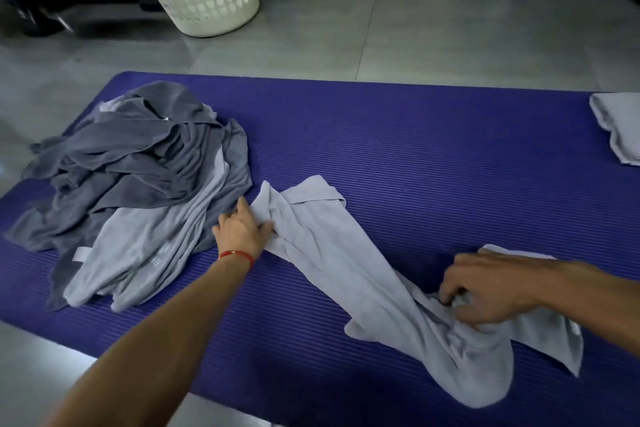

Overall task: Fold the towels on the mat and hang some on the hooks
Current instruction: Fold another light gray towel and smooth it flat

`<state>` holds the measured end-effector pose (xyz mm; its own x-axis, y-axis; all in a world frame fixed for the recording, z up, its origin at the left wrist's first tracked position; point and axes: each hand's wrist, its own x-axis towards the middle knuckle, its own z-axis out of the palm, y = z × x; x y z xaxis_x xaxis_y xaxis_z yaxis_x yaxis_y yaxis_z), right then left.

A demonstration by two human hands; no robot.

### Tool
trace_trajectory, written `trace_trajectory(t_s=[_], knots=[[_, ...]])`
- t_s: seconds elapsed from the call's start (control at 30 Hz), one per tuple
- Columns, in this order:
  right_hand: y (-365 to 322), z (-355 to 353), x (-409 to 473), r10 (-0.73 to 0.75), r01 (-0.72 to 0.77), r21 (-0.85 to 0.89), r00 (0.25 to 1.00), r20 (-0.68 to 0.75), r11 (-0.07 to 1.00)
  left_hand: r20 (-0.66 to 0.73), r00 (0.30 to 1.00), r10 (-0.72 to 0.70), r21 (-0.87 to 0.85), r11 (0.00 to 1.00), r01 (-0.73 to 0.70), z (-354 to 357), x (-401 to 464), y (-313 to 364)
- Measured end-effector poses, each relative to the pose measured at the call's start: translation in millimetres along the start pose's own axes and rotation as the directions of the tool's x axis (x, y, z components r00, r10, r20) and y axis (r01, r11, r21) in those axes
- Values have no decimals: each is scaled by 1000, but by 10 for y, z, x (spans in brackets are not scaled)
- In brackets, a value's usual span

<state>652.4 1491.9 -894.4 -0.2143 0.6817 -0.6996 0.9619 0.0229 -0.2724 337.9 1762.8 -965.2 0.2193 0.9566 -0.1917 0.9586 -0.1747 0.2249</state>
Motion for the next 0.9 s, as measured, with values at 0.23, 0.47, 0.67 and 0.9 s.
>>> trace_trajectory(t_s=[0.23,0.47,0.67,0.9], knots=[[-124,-409,304,71,3,199,928,-366,980,-228,889,397,-14,912,-411,74,-778,-103],[-396,-937,1299,20,90,225,897,-442,970,-175,863,474,-336,795,-505,123,-1443,-883],[-656,-1213,2004,-82,122,105,942,-327,987,58,960,274,-608,772,-184,-7,-1607,-972],[-521,-1000,1996,-59,206,282,889,-454,937,234,959,-157,-567,779,266,67,-1591,-790]])
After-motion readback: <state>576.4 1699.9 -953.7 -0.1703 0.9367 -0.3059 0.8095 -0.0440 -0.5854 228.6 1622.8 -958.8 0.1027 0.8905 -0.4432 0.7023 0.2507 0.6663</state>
